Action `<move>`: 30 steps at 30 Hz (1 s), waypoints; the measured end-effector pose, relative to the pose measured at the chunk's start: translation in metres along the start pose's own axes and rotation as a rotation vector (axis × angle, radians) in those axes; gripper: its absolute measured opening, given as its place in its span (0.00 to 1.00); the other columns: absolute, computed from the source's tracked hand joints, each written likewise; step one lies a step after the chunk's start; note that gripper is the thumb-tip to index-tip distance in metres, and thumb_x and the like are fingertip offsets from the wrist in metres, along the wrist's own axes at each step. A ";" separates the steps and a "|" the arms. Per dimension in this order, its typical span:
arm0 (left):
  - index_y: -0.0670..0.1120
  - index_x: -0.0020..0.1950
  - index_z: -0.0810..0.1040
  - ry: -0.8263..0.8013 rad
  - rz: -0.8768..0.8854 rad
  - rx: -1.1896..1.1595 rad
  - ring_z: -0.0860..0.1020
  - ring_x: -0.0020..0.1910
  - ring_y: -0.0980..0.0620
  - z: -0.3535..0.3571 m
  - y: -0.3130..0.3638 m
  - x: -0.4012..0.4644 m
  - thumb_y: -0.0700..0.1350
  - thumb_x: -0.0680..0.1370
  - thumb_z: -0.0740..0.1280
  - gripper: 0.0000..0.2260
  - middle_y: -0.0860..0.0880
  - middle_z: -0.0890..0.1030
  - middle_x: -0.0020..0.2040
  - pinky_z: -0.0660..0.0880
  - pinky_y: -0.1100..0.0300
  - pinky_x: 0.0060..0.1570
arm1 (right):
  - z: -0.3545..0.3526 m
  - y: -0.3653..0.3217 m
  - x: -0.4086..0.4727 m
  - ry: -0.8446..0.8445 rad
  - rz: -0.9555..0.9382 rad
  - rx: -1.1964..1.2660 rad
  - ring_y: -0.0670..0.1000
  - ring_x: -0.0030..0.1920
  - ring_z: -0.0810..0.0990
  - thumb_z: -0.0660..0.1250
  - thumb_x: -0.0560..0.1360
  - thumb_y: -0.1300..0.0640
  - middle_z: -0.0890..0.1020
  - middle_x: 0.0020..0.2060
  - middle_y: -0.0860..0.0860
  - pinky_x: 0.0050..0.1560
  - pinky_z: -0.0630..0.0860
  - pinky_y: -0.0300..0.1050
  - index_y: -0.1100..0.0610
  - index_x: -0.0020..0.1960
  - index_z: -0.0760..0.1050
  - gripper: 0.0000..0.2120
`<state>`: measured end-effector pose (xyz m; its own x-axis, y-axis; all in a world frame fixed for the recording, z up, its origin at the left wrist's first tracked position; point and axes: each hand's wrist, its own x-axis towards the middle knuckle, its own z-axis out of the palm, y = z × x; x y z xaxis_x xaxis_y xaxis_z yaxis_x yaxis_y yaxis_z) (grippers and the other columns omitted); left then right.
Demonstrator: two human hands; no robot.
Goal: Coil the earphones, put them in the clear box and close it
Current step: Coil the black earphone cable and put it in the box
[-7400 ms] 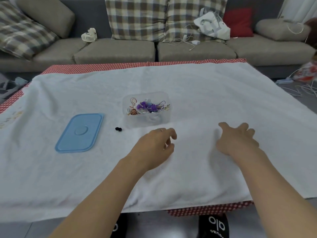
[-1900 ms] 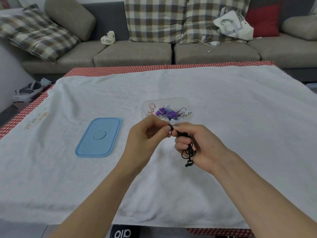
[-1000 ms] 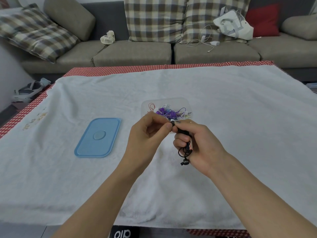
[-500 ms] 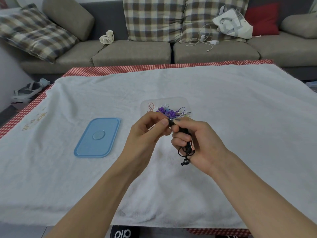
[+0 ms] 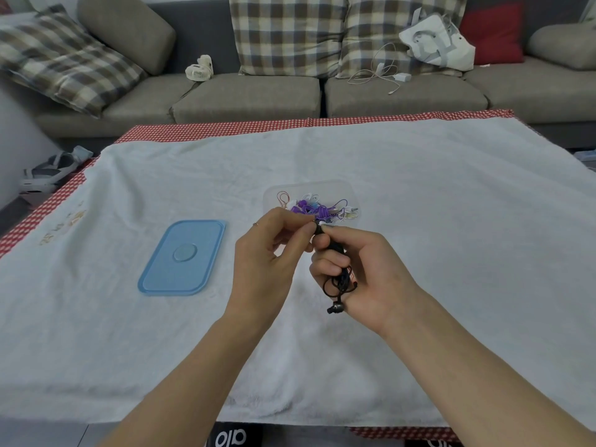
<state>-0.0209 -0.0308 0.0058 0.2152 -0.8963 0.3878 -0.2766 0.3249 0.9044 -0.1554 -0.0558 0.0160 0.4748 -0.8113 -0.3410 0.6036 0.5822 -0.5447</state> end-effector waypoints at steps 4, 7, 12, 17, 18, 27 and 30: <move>0.55 0.45 0.81 -0.004 0.029 0.037 0.84 0.42 0.56 -0.001 -0.003 0.000 0.37 0.79 0.70 0.12 0.55 0.85 0.43 0.79 0.63 0.49 | -0.001 -0.001 0.000 0.014 0.001 -0.027 0.45 0.26 0.62 0.68 0.74 0.63 0.70 0.35 0.50 0.39 0.52 0.38 0.60 0.37 0.77 0.06; 0.55 0.48 0.82 -0.027 0.068 0.087 0.83 0.43 0.57 -0.002 -0.006 0.000 0.37 0.80 0.69 0.11 0.54 0.84 0.43 0.77 0.66 0.49 | 0.002 0.000 0.000 -0.034 0.017 0.025 0.44 0.28 0.60 0.66 0.75 0.65 0.72 0.34 0.51 0.32 0.59 0.35 0.61 0.43 0.76 0.02; 0.48 0.51 0.83 -0.065 0.189 0.203 0.82 0.46 0.54 -0.003 -0.010 0.001 0.39 0.81 0.67 0.06 0.55 0.83 0.45 0.76 0.66 0.49 | 0.003 -0.001 -0.001 -0.057 0.031 0.074 0.44 0.28 0.60 0.65 0.75 0.66 0.72 0.34 0.52 0.28 0.63 0.35 0.63 0.45 0.77 0.02; 0.41 0.50 0.83 -0.077 0.323 0.312 0.79 0.45 0.56 -0.008 -0.011 0.005 0.37 0.80 0.69 0.03 0.51 0.82 0.45 0.74 0.69 0.47 | 0.002 -0.001 0.000 -0.046 0.019 -0.004 0.44 0.27 0.61 0.65 0.76 0.65 0.72 0.34 0.51 0.28 0.64 0.35 0.61 0.48 0.74 0.01; 0.40 0.49 0.83 -0.080 0.338 0.320 0.79 0.44 0.57 -0.008 -0.011 0.006 0.36 0.79 0.70 0.03 0.51 0.82 0.44 0.73 0.70 0.47 | 0.001 -0.002 0.000 -0.045 0.012 -0.025 0.44 0.27 0.61 0.65 0.76 0.64 0.72 0.34 0.51 0.28 0.64 0.35 0.61 0.45 0.75 0.02; 0.45 0.46 0.82 -0.130 0.235 0.171 0.81 0.41 0.50 -0.013 -0.009 0.007 0.35 0.76 0.71 0.05 0.50 0.83 0.41 0.78 0.59 0.46 | 0.005 -0.006 -0.005 -0.032 -0.040 -0.176 0.46 0.27 0.61 0.63 0.77 0.64 0.72 0.31 0.51 0.27 0.64 0.36 0.59 0.39 0.75 0.08; 0.49 0.46 0.82 -0.152 0.204 0.164 0.81 0.40 0.51 -0.015 -0.008 0.007 0.35 0.76 0.72 0.09 0.51 0.83 0.40 0.78 0.60 0.46 | 0.006 -0.005 -0.005 -0.028 -0.031 -0.193 0.46 0.28 0.61 0.63 0.77 0.64 0.72 0.30 0.51 0.27 0.63 0.36 0.59 0.39 0.76 0.08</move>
<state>-0.0033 -0.0356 0.0042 0.0000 -0.8565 0.5162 -0.4500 0.4609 0.7649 -0.1574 -0.0542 0.0252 0.4772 -0.8251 -0.3024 0.4852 0.5343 -0.6922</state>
